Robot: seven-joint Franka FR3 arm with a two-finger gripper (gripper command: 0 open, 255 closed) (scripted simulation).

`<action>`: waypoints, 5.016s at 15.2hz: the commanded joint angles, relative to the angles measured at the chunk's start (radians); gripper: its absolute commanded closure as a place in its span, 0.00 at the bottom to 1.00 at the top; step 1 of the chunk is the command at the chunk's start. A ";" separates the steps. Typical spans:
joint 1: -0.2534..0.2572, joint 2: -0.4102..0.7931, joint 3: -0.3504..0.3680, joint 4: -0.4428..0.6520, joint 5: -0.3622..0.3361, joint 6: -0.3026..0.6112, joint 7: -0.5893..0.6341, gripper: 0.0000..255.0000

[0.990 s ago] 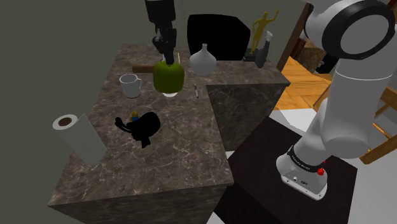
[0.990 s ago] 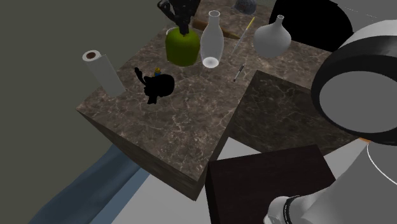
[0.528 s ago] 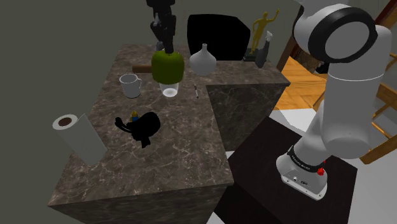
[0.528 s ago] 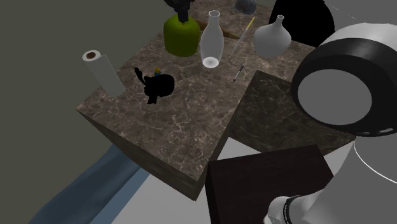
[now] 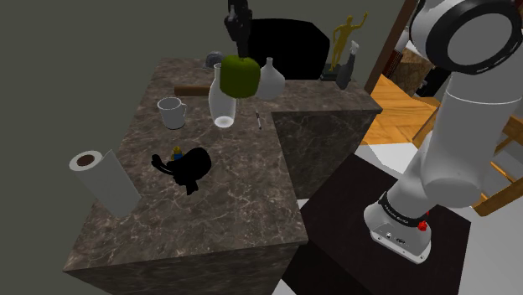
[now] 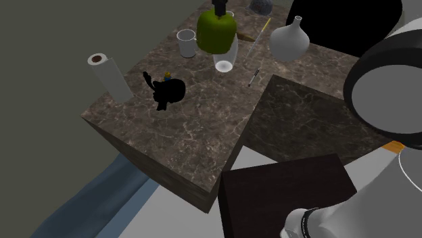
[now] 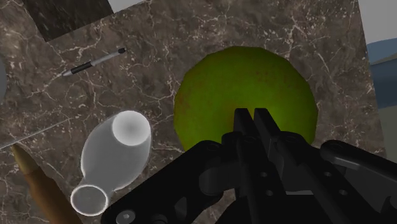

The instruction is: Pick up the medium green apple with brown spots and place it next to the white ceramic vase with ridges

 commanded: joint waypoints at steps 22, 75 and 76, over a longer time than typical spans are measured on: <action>-0.340 -0.142 -0.220 -0.191 -0.024 0.057 -0.561 1.00; -0.544 -0.030 -0.334 -0.563 -0.040 0.559 -0.851 1.00; -0.544 -0.028 -0.334 -0.574 -0.039 0.572 -0.850 1.00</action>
